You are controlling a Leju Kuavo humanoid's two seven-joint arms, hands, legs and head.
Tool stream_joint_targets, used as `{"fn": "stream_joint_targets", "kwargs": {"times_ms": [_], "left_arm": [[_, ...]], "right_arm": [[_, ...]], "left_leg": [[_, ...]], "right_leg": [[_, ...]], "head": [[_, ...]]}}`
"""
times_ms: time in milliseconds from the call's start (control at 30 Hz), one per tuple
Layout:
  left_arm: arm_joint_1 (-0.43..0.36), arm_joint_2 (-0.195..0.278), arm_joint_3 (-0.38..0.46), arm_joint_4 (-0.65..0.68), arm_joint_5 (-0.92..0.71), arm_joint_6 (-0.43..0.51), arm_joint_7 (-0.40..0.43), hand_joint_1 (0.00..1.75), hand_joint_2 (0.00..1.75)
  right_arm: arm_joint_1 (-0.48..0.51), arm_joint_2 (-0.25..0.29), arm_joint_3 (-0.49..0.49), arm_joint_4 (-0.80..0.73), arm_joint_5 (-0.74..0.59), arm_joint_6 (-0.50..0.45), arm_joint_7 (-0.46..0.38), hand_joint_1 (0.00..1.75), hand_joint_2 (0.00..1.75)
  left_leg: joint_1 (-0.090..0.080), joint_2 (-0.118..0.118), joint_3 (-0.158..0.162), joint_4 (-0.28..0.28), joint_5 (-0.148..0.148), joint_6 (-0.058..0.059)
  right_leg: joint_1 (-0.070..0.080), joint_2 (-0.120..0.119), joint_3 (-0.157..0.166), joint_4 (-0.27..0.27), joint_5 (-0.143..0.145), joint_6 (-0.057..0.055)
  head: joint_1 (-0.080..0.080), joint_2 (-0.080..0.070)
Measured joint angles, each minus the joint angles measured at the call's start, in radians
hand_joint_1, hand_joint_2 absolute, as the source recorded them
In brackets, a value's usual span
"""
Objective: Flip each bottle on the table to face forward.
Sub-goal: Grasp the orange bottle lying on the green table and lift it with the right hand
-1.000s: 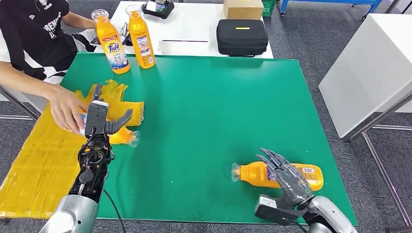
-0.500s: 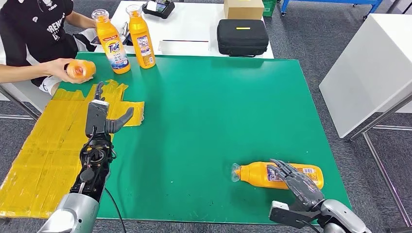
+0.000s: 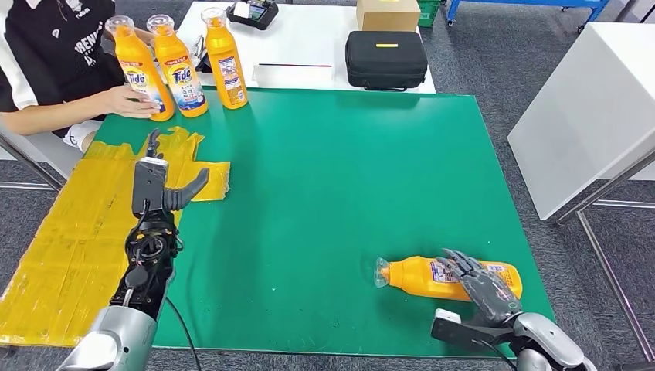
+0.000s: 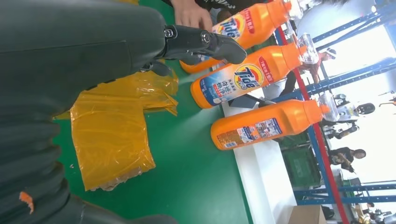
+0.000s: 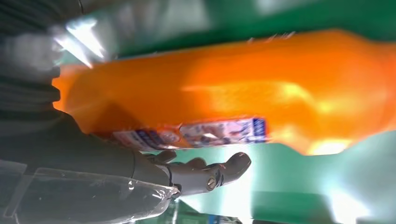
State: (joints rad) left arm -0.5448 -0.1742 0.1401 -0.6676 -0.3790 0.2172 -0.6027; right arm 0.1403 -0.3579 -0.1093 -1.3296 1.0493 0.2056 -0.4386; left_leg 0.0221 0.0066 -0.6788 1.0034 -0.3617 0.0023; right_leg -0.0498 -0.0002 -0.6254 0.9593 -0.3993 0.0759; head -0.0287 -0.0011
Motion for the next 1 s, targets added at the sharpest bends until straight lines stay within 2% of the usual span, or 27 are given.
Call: {"fn": "stream_joint_targets", "kwargs": {"times_ms": [167,533,833,1000], "left_arm": [[-0.009,0.004,-0.009,0.006,0.007,-0.001,-0.001,0.0,1.75],[-0.022,0.009,-0.045,0.062,0.044,0.02,-0.024,0.0,1.75],[-0.025,0.016,-0.053,0.084,0.064,0.024,-0.024,0.0,1.75],[-0.025,0.019,-0.054,0.086,0.075,0.025,-0.024,0.0,1.75]], "right_arm": [[-0.02,0.006,-0.028,0.049,0.025,-0.014,0.01,0.0,1.75],[-0.103,0.049,-0.047,0.143,0.091,-0.179,0.035,0.0,1.75],[-0.122,0.063,-0.033,0.147,0.098,-0.183,0.058,0.0,1.75],[-0.143,0.06,-0.022,0.173,0.106,-0.149,0.077,0.0,1.75]], "left_leg": [[0.0,0.0,0.0,0.0,0.0,0.0],[0.0,0.0,0.0,0.0,0.0,0.0],[0.0,0.0,-0.001,0.0,0.0,0.0],[0.0,0.0,-0.001,0.0,0.0,0.0]], "right_leg": [[0.0,0.0,0.0,0.0,0.0,0.0],[0.0,0.0,0.0,0.0,0.0,0.0],[0.0,0.0,0.0,0.0,0.0,0.0],[0.0,0.0,0.0,0.0,0.0,0.0]], "head": [[0.0,0.0],[0.0,0.0],[0.0,0.0],[0.0,0.0]]}}
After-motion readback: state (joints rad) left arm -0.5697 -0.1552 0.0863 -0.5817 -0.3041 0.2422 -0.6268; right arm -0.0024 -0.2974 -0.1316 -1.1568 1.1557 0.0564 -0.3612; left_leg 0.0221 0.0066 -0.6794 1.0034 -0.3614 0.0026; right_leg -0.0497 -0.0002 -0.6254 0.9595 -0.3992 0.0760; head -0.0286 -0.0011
